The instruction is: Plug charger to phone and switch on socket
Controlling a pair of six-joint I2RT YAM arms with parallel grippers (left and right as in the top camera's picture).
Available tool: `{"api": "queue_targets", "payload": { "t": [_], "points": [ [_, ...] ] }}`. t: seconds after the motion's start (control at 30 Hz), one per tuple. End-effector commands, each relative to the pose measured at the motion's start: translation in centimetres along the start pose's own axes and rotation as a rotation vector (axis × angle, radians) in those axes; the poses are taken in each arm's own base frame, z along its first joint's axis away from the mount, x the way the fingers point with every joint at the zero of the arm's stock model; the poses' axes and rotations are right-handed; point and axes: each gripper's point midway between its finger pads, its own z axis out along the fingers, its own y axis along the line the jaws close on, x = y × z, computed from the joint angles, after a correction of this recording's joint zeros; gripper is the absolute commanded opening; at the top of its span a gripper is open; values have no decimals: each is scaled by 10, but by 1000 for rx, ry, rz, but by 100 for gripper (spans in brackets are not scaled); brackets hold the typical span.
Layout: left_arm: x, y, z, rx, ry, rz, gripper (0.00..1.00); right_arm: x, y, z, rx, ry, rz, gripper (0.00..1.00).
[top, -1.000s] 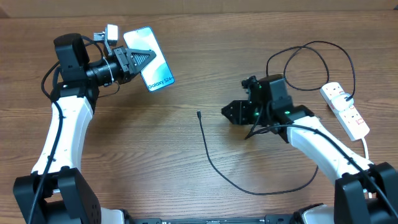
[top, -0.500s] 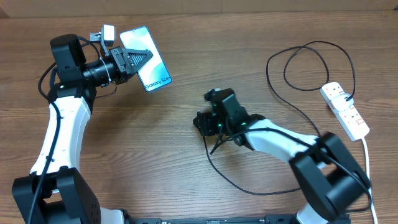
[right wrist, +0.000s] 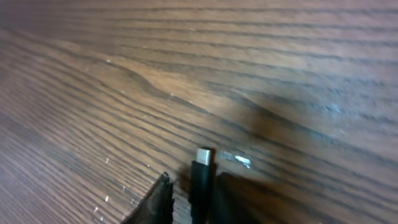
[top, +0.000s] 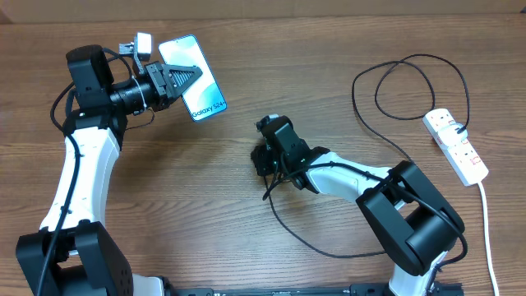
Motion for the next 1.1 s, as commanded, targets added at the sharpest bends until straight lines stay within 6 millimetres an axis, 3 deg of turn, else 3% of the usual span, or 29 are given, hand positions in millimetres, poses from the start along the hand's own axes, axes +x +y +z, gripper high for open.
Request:
{"api": "queue_targets", "payload": {
  "t": [0.0, 0.1, 0.17, 0.27, 0.4, 0.47, 0.63, 0.77, 0.83, 1.07],
  "points": [
    [-3, -12, -4, 34, 7, 51, 4, 17, -9, 10, 36, 49, 45, 6],
    [-3, -12, -4, 35, 9, 50, 4, 10, -20, 8, 67, 40, 96, 4],
    [-2, -13, -4, 43, 15, 48, 4, 6, -43, 1, 135, 60, 197, 4],
    [-1, -13, -5, 47, 17, 47, 4, -2, -86, -21, 226, 118, 344, 4],
    [-2, -13, -5, 47, 17, 48, 4, -5, -167, -75, 506, 176, 382, 4],
    [-2, -13, -5, 47, 16, 48, 4, 7, -184, -88, 535, 239, 379, 4],
    [-2, -13, -5, 46, 16, 48, 4, 15, -196, -96, 554, 272, 420, 4],
    [-2, -13, -5, 47, 17, 47, 4, 12, -194, -98, 547, 274, 422, 43],
    [-2, -13, -5, 46, 16, 47, 4, 13, -193, -100, 551, 285, 429, 56],
    [-2, -13, -5, 44, 14, 47, 4, 22, -181, -98, 498, 321, 500, 56]
  ]
}}
